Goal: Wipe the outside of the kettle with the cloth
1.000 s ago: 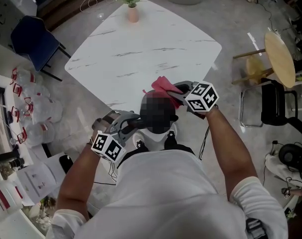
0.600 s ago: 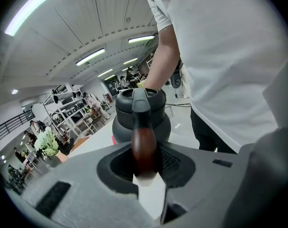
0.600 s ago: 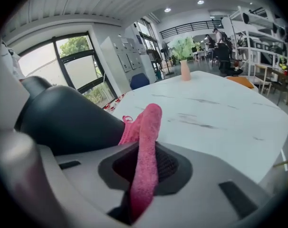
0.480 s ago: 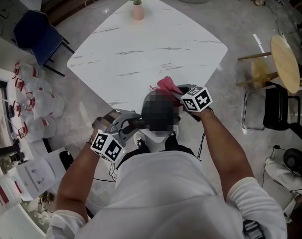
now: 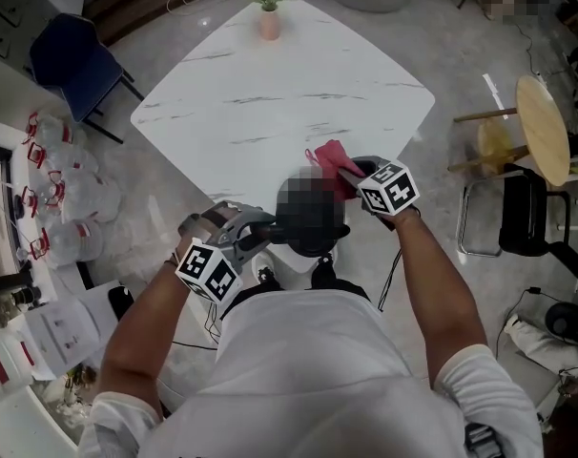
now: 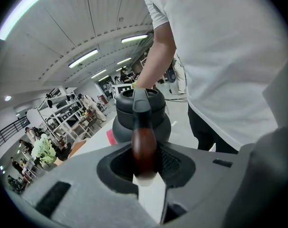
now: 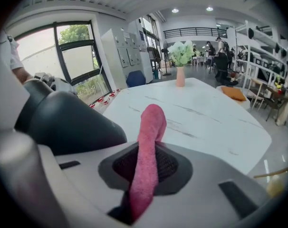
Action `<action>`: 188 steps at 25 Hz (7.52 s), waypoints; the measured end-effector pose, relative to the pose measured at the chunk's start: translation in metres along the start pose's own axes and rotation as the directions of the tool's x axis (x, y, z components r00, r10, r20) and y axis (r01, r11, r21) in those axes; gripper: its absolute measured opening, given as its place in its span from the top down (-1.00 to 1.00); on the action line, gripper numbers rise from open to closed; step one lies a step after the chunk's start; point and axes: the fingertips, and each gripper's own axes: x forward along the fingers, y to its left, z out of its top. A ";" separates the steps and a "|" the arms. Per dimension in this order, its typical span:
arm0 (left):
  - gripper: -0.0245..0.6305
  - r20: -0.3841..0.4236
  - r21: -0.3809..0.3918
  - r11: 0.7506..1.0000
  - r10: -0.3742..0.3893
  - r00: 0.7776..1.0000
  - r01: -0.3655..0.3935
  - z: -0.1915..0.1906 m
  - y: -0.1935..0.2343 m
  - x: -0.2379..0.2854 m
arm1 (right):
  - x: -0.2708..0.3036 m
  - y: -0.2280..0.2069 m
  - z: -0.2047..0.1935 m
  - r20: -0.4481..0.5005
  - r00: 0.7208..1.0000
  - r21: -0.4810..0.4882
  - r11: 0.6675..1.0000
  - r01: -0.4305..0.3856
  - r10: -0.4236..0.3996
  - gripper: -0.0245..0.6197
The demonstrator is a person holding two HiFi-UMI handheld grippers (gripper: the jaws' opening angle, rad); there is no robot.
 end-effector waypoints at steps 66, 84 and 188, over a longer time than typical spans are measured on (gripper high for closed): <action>0.63 -0.085 0.158 0.981 -0.104 0.991 0.116 0.023 0.008 0.014 | 0.058 0.098 0.055 -0.673 0.729 -0.551 0.571 -0.609 0.128 0.74; 0.63 -0.072 0.118 0.986 -0.113 0.991 0.120 0.018 0.011 0.016 | 0.104 0.062 0.022 -0.667 0.731 -0.502 0.640 -0.582 0.141 0.73; 0.93 -0.066 -0.864 0.401 0.510 0.858 -0.305 0.087 -0.013 -0.057 | -0.210 0.132 -0.041 0.484 0.856 0.226 0.971 0.077 -0.181 0.73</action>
